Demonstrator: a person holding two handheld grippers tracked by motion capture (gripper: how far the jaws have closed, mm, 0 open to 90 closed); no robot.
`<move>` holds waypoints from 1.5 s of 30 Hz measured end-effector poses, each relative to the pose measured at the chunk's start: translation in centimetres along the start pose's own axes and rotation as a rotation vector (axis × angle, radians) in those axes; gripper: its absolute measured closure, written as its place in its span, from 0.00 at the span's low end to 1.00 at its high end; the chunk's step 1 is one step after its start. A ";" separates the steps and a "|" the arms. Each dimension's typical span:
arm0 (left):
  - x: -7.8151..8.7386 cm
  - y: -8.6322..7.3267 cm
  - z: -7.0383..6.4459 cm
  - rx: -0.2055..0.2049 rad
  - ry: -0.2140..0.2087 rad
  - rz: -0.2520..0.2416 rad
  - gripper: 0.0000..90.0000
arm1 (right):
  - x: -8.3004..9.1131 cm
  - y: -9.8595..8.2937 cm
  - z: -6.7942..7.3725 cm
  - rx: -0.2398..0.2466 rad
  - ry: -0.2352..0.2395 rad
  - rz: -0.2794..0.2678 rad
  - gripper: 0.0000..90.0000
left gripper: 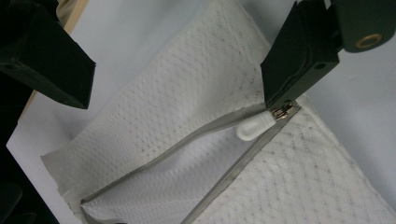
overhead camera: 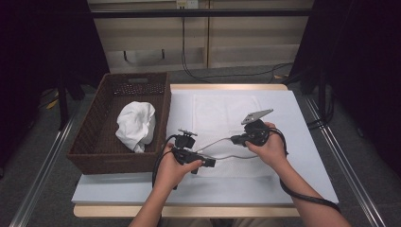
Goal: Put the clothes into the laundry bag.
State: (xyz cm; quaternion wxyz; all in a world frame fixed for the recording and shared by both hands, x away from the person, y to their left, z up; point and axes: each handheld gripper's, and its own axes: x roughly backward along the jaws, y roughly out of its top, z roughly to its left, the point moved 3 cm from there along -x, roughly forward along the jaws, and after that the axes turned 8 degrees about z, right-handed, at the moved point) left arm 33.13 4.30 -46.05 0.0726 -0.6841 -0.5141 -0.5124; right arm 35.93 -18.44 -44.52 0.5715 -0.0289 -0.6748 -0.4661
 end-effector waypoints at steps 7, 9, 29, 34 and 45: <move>0.6 0.4 -0.5 -0.019 0.001 0.000 0.09 | 0.7 0.6 0.2 0.005 -0.008 -0.019 1.00; 0.8 0.6 -0.7 -0.019 0.000 -0.007 0.09 | 1.0 0.8 0.1 0.011 -0.016 -0.024 1.00; 2.3 3.1 -1.1 -0.061 0.015 0.019 0.09 | 2.5 1.7 0.0 0.013 -0.030 -0.060 1.00; 2.8 3.7 -1.1 -0.067 0.017 0.016 0.09 | 2.9 2.0 -0.3 0.001 -0.035 -0.062 1.00; 4.2 4.9 -0.8 -0.088 0.023 0.021 0.09 | 2.4 2.7 -0.8 -0.011 -0.026 -0.056 1.00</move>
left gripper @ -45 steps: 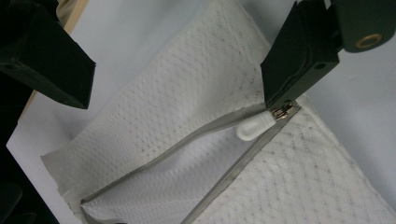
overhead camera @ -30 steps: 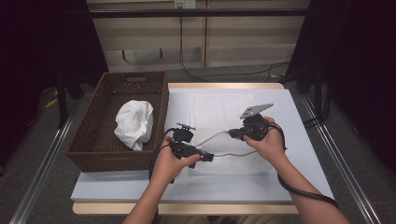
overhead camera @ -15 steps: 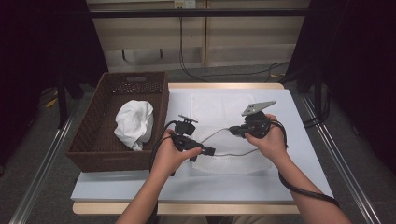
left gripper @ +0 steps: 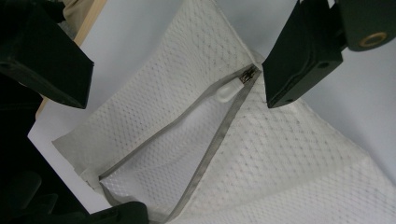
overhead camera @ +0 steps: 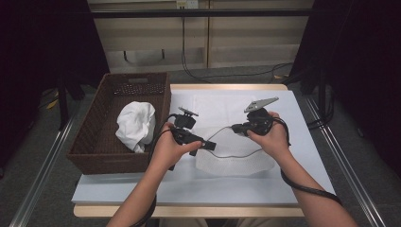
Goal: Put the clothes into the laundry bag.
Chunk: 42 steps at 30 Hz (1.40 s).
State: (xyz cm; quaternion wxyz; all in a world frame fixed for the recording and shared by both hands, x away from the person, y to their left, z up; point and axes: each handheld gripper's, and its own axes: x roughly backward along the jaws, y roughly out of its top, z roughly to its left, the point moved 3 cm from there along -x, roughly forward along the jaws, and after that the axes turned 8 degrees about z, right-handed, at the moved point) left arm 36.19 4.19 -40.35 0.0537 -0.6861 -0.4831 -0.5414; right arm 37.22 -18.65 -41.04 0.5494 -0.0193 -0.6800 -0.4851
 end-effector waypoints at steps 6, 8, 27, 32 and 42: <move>0.8 0.7 0.5 -0.004 0.008 0.004 0.09 | -0.4 0.3 0.2 -0.002 0.009 0.015 1.00; 1.1 0.9 0.8 0.000 0.013 0.002 0.08 | -0.4 0.3 0.3 -0.003 0.002 0.019 1.00; 4.6 2.0 3.6 0.041 0.037 -0.029 0.07 | -0.4 0.6 0.2 -0.019 0.013 0.012 1.00; 5.4 1.8 4.5 0.058 0.053 -0.034 0.07 | -0.3 0.5 0.6 -0.014 0.010 0.020 1.00; 7.5 1.0 7.3 0.101 0.090 -0.048 0.06 | -0.1 0.4 0.8 -0.008 -0.004 0.025 1.00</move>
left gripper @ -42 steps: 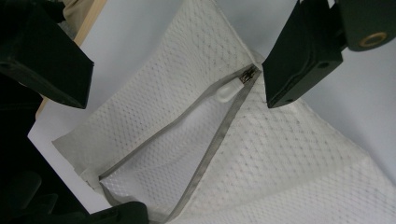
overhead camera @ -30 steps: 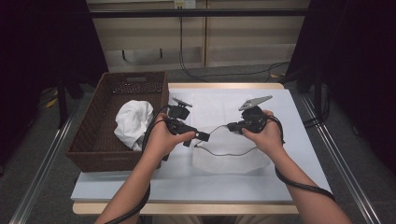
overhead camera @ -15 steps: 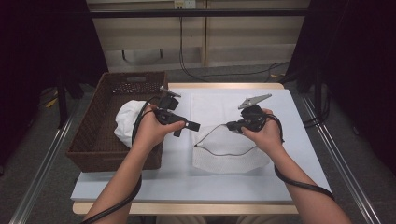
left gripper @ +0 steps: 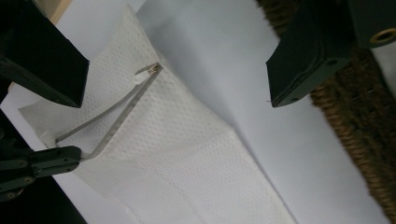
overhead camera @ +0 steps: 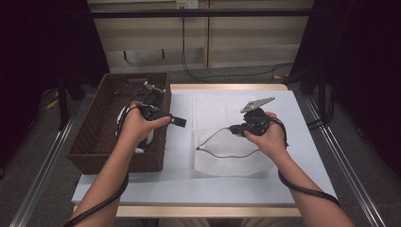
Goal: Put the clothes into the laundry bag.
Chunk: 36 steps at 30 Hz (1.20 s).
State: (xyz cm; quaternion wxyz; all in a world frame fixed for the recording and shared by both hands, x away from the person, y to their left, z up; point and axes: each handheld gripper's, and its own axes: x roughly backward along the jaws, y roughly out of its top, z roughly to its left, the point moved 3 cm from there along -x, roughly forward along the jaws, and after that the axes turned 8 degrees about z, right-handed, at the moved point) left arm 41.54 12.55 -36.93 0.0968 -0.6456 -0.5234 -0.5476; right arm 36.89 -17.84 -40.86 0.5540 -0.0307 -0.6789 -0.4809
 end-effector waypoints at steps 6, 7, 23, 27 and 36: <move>0.7 -0.1 1.5 0.025 0.023 -0.014 0.05 | -0.3 -0.2 -0.1 -0.009 0.007 0.002 1.00; 0.8 -0.1 1.7 0.024 0.028 -0.012 0.05 | -0.4 -0.2 -0.2 -0.006 0.006 -0.001 1.00; 1.4 -0.6 5.7 0.087 0.095 -0.013 0.04 | -1.1 -0.8 -0.2 -0.006 0.008 0.014 1.00; 1.5 -0.8 6.4 0.098 0.114 -0.013 0.04 | -1.1 -0.9 -0.1 -0.002 0.005 0.014 1.00; 1.9 -0.7 7.8 0.101 0.177 -0.011 0.04 | -1.2 -1.0 0.0 -0.004 0.000 0.019 1.00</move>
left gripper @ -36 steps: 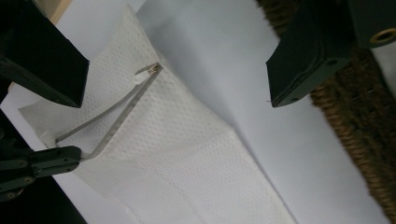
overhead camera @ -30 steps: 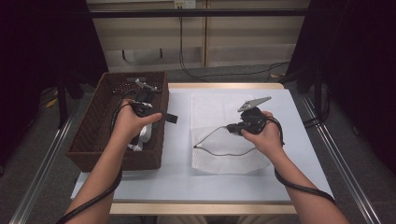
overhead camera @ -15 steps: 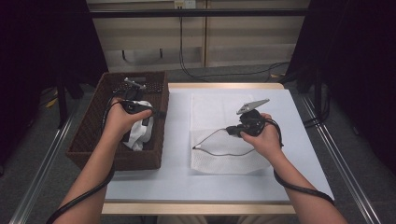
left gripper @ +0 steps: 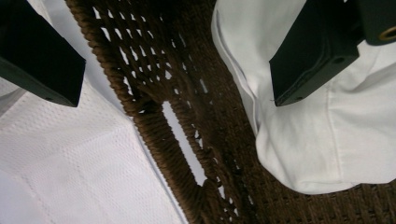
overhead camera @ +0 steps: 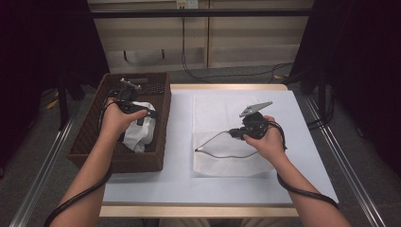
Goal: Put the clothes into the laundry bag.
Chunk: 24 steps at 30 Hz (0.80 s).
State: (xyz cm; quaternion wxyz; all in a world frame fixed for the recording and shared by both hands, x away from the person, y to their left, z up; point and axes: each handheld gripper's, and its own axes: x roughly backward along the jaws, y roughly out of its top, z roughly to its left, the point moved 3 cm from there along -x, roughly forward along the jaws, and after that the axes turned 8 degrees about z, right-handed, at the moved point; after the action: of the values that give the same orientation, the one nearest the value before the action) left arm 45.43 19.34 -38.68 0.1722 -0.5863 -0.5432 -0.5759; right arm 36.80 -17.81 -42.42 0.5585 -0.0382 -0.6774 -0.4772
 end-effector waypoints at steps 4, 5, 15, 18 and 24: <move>-0.1 -0.1 0.7 0.019 0.024 -0.003 0.04 | 0.0 -0.1 0.0 0.007 -0.007 0.007 1.00; 0.0 -0.1 1.1 0.008 0.035 0.009 0.04 | -0.1 -0.1 0.0 0.008 -0.001 0.006 1.00; 0.0 -0.4 2.7 0.018 0.085 0.005 0.03 | -0.4 -0.4 -0.1 0.010 -0.001 0.009 1.00; -0.1 -0.4 3.0 0.024 0.094 0.010 0.03 | -0.4 -0.4 -0.1 0.005 0.001 0.011 1.00; -0.5 -0.5 3.7 0.045 0.088 0.023 0.03 | -0.5 -0.4 0.0 0.011 0.001 0.011 1.00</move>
State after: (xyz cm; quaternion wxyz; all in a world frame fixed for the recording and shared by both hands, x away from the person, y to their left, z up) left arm 47.00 22.36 -40.36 0.2155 -0.5625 -0.5412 -0.5868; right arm 36.78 -17.80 -43.11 0.5616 -0.0386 -0.6796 -0.4705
